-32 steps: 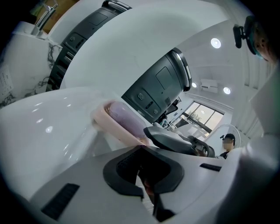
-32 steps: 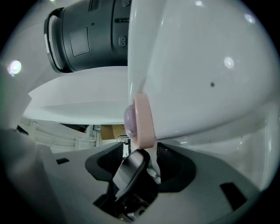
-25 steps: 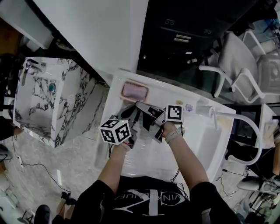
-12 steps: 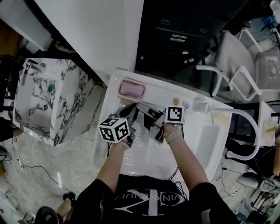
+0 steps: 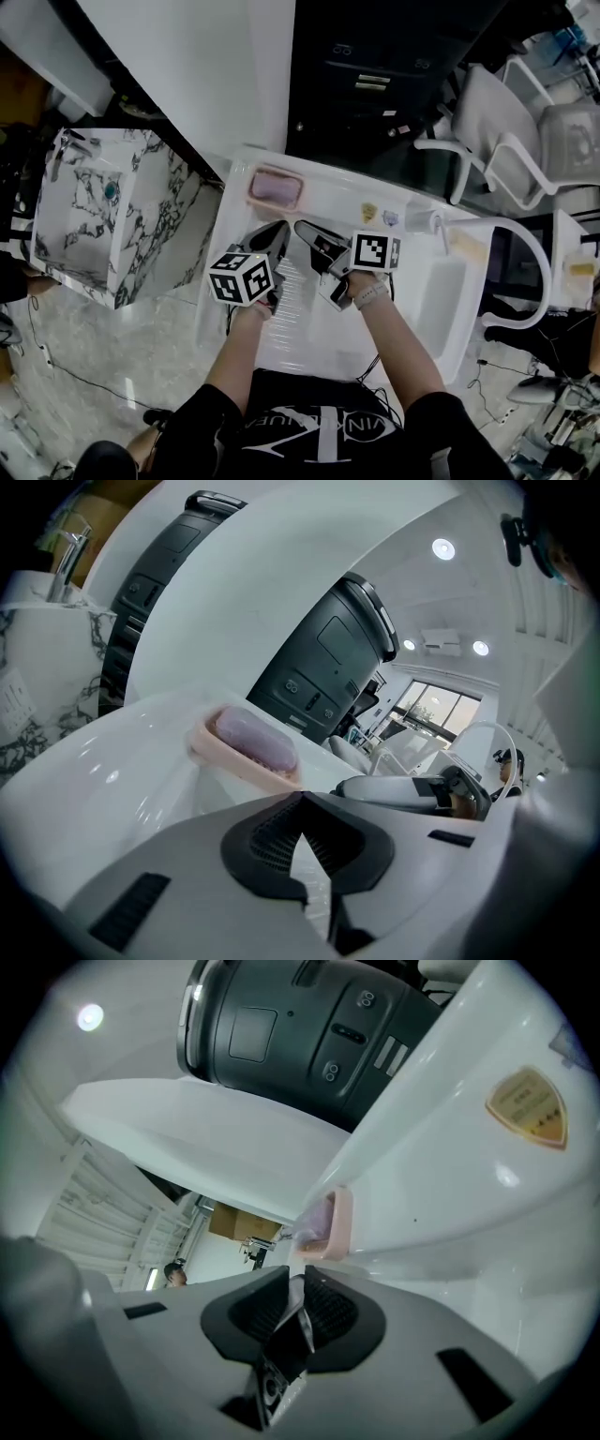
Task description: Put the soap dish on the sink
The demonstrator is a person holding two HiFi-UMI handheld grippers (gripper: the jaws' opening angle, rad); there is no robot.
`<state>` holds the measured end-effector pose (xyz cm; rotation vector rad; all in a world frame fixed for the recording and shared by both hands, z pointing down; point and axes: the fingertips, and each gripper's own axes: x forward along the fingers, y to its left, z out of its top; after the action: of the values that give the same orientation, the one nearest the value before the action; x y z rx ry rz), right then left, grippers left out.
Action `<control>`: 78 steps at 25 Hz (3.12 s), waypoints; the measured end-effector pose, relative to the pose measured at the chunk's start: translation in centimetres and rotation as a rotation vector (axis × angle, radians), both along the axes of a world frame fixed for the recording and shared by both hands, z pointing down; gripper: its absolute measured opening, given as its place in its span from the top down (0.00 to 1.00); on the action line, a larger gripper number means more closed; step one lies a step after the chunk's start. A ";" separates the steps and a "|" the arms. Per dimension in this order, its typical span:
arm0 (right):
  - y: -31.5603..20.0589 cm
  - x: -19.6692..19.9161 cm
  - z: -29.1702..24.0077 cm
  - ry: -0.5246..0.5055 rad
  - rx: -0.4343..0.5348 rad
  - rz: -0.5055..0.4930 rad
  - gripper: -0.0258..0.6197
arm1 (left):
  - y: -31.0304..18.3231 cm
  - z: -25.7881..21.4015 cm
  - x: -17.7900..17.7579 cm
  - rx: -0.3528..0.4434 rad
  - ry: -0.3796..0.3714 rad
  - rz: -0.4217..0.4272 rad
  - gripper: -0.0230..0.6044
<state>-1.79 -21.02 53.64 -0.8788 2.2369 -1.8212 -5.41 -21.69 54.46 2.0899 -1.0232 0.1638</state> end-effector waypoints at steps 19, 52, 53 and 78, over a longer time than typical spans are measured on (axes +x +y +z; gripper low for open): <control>4.4 2.9 -3.8 0.472 0.438 -0.066 0.91 | 4.7 -4.4 -0.9 0.159 -0.117 -0.032 0.94; 19.4 11.2 -13.0 0.787 0.817 0.124 0.91 | 19.0 -13.9 -3.1 0.488 -0.227 -0.125 0.94; 19.9 11.5 -13.2 0.790 0.824 0.132 0.91 | 19.4 -14.2 -3.2 0.499 -0.230 -0.130 0.94; 27.7 16.2 -15.3 0.842 0.896 0.219 0.91 | 27.4 -16.6 -5.7 0.595 -0.262 -0.224 0.94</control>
<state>14.43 6.69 38.33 -1.7050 2.7667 -0.1865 -11.08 5.70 37.89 2.4967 -1.6087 0.0173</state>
